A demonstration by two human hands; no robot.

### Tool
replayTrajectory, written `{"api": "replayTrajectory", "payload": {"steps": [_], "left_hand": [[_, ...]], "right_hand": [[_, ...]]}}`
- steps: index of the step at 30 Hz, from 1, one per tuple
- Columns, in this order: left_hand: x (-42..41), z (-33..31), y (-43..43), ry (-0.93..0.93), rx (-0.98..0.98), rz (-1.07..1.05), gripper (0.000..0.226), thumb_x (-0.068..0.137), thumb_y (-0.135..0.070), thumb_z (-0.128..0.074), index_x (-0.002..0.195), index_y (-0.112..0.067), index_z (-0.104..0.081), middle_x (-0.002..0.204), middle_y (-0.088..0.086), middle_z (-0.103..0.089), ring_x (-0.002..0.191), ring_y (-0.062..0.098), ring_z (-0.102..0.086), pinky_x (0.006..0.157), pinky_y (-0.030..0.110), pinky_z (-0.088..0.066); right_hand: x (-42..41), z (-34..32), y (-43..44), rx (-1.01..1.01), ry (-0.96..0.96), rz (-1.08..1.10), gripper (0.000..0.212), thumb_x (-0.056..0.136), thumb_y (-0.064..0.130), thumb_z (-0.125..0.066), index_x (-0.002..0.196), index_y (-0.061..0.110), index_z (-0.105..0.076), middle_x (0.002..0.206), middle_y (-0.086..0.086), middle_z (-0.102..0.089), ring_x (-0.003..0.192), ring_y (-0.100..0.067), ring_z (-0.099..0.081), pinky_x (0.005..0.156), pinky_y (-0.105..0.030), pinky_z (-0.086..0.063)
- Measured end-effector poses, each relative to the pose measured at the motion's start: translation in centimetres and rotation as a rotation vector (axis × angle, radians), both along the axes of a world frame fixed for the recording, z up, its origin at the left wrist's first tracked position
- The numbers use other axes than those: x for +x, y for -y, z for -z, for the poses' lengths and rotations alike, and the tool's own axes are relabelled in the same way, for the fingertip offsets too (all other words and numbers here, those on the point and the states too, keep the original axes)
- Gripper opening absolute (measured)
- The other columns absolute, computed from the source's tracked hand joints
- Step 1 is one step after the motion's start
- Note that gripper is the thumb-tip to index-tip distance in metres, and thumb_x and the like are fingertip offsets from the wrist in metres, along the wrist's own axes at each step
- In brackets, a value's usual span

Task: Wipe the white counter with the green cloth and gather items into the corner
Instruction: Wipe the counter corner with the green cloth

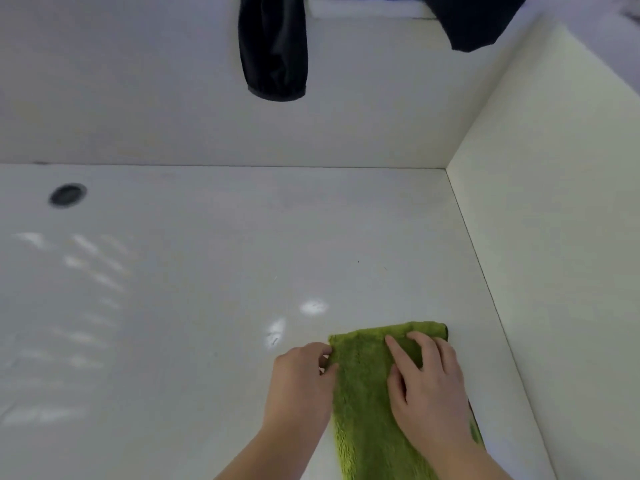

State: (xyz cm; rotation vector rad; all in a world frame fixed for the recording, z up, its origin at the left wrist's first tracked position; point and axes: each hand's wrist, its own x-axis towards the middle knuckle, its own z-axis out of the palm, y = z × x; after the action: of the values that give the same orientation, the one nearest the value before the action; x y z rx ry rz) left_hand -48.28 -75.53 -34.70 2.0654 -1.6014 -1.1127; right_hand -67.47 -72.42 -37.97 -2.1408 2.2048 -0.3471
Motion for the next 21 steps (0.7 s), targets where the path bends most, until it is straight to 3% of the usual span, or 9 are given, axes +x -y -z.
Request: {"api": "replayTrajectory", "payload": {"steps": [7, 10, 13, 17, 21], "left_hand": [[10.6, -0.7, 3.0, 0.161, -0.068, -0.244, 0.014, 0.089, -0.016, -0.07, 0.092, -0.027, -0.077, 0.074, -0.021, -0.062, 0.069, -0.002, -0.057, 0.055, 0.012, -0.038], [15.4, -0.6, 4.7, 0.296, -0.108, -0.3, 0.015, 0.091, -0.013, -0.067, 0.1, -0.019, -0.077, 0.077, -0.014, -0.061, 0.07, 0.009, -0.055, 0.061, 0.026, -0.039], [18.6, -0.4, 6.5, 0.362, -0.119, -0.337, 0.021, 0.095, -0.013, -0.062, 0.111, -0.017, -0.075, 0.097, 0.0, -0.07, 0.087, 0.021, -0.061, 0.071, 0.028, -0.041], [19.0, 0.6, 6.9, 0.348, -0.129, -0.32, 0.029, 0.097, -0.014, -0.059, 0.125, -0.016, -0.068, 0.116, 0.007, -0.068, 0.109, 0.027, -0.059, 0.088, 0.031, -0.044], [17.7, 1.4, 4.9, 0.27, -0.17, -0.394, 0.043, 0.102, -0.02, -0.051, 0.145, -0.019, -0.05, 0.134, 0.003, -0.056, 0.125, 0.024, -0.049, 0.1, 0.034, -0.04]], "right_hand": [[11.5, -0.6, 4.9, 0.136, 0.05, -0.197, 0.048, 0.089, 0.043, -0.051, 0.135, 0.03, -0.056, 0.133, -0.008, -0.05, 0.122, -0.033, -0.043, 0.096, -0.046, -0.047], [16.7, -0.3, 6.2, 0.139, 0.057, -0.299, 0.051, 0.092, 0.047, -0.046, 0.14, 0.031, -0.05, 0.14, -0.008, -0.046, 0.128, -0.035, -0.04, 0.103, -0.048, -0.041], [20.2, 0.3, 7.4, 0.159, 0.077, -0.348, 0.054, 0.095, 0.049, -0.041, 0.145, 0.029, -0.043, 0.147, -0.009, -0.039, 0.134, -0.036, -0.033, 0.108, -0.048, -0.035], [21.2, 1.3, 8.1, 0.202, 0.067, -0.335, 0.055, 0.099, 0.051, -0.03, 0.15, 0.031, -0.032, 0.152, -0.007, -0.029, 0.138, -0.036, -0.022, 0.112, -0.047, -0.028], [21.1, 0.9, 7.9, 0.173, 0.038, -0.326, 0.05, 0.1, 0.045, -0.035, 0.147, 0.029, -0.04, 0.149, -0.008, -0.038, 0.134, -0.038, -0.031, 0.108, -0.049, -0.034]]}}
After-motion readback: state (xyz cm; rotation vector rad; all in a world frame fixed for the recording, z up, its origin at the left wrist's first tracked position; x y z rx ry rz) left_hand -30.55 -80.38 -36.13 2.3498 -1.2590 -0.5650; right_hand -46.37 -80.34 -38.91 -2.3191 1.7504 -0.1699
